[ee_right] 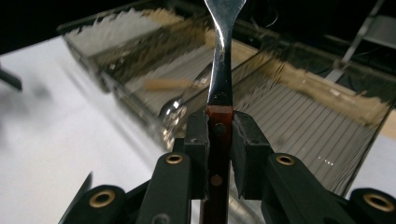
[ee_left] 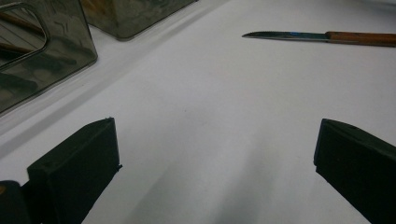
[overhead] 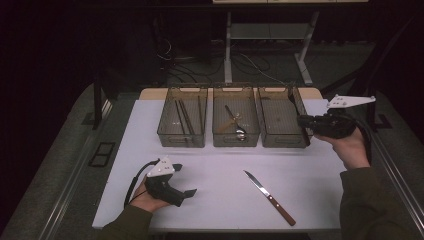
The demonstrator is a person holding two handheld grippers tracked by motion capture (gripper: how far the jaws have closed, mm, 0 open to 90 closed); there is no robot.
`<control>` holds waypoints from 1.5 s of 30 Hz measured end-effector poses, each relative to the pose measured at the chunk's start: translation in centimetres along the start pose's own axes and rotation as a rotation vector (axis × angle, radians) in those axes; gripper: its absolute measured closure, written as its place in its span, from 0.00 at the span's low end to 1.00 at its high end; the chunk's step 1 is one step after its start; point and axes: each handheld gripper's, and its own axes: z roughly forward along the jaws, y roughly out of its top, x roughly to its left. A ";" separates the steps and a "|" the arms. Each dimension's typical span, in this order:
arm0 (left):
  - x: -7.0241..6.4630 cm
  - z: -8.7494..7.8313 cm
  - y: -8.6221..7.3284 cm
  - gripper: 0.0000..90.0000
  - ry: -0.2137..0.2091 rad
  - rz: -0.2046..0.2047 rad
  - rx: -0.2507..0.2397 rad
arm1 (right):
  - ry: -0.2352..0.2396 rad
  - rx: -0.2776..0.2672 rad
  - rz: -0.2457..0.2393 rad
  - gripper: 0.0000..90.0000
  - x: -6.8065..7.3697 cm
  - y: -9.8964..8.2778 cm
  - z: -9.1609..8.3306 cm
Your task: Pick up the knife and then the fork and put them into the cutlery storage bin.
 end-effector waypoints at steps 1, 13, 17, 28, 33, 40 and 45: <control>0.0 0.0 0.0 0.00 -0.001 0.001 0.000 | -0.002 -0.008 0.007 0.86 -0.2 0.3 0.0; 0.0 0.1 0.0 0.00 -0.008 0.002 0.001 | -0.076 -0.030 0.047 0.86 -3.1 2.0 2.1; 0.0 0.1 0.0 0.00 -0.010 0.003 0.001 | -0.107 -0.002 0.062 0.86 -3.9 1.8 3.2; -0.1 0.1 0.0 0.00 -0.017 0.007 0.001 | -0.142 0.101 0.111 0.86 -5.3 -0.3 5.9; -0.1 0.0 0.0 0.00 -0.020 0.011 0.004 | -0.153 0.149 0.116 0.86 -5.5 -1.6 6.9; -0.1 0.1 0.0 0.00 -0.022 0.008 -0.001 | -0.165 0.189 0.117 0.86 -5.5 -2.3 7.3; -0.1 0.2 0.0 0.00 -0.025 0.013 0.003 | -0.168 0.220 0.110 0.86 -5.5 -2.6 7.4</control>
